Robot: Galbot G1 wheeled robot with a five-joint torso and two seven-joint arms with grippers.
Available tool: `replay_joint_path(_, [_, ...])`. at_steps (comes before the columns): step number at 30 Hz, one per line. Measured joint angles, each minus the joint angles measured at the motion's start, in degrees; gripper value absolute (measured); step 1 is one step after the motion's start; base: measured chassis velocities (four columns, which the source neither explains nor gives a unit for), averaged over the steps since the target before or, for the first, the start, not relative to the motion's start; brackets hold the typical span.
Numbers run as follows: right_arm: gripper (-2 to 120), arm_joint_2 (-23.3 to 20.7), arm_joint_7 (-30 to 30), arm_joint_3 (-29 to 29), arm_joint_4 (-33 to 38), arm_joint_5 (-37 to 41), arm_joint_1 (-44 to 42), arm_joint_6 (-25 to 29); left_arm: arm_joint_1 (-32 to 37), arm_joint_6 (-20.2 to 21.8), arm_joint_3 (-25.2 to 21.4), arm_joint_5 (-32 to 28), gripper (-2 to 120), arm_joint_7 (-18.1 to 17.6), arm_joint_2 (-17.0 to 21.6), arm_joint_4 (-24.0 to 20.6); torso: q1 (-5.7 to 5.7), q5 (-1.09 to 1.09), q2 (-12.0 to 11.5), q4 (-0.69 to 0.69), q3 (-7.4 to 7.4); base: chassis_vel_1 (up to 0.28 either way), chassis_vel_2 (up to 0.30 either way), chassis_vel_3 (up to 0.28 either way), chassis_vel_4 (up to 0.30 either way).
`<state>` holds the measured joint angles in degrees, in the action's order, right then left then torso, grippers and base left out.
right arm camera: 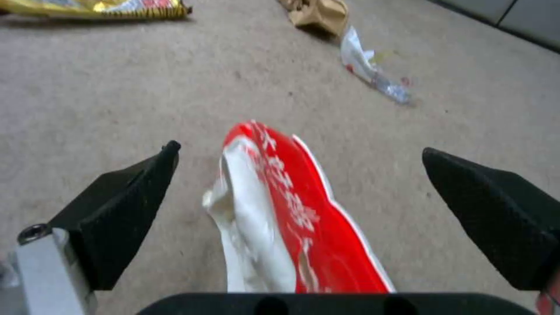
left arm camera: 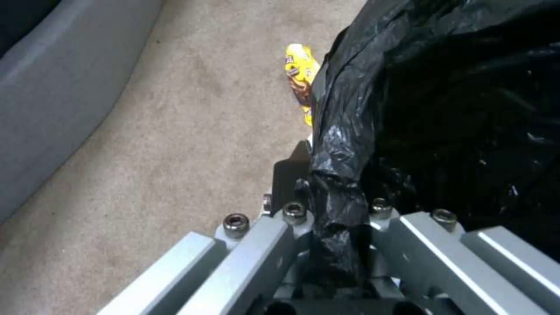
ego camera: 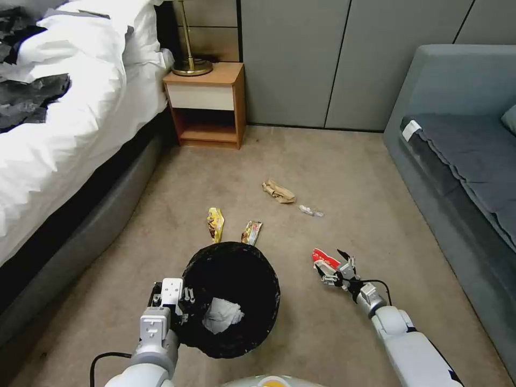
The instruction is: Pick up the trash bin, then pick up the garbage from the floor and place it into the trash bin.
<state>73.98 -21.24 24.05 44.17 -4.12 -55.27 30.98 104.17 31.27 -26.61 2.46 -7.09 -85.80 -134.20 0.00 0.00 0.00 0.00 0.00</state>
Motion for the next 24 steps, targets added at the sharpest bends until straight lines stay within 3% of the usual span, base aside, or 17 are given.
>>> replay_joint_path(5, [100,0.14,0.01,0.17,-0.64,-0.01,0.0,0.07,0.15,-0.1,0.11,0.13,1,-0.01,-0.01,-0.02,0.0,0.0,0.0,0.0,0.0,0.0,0.0,0.0,0.0])
replay_joint_path(12, [88,0.78,0.58,0.43,-3.33,-0.09,-0.1,0.94,0.88,-0.41,0.21,0.49,1,-0.02,-0.03,-0.72,0.0,0.0,0.0,0.0,0.0,0.0,0.0,0.0,0.0])
replay_joint_path(24, [45,0.81,1.1,0.79,-1.53,0.04,-1.01,1.07,1.55,-0.89,0.61,1.34,1,-0.04,-0.16,-1.14,0.0,0.0,0.0,0.0,0.0,0.0,0.0,0.0,0.0])
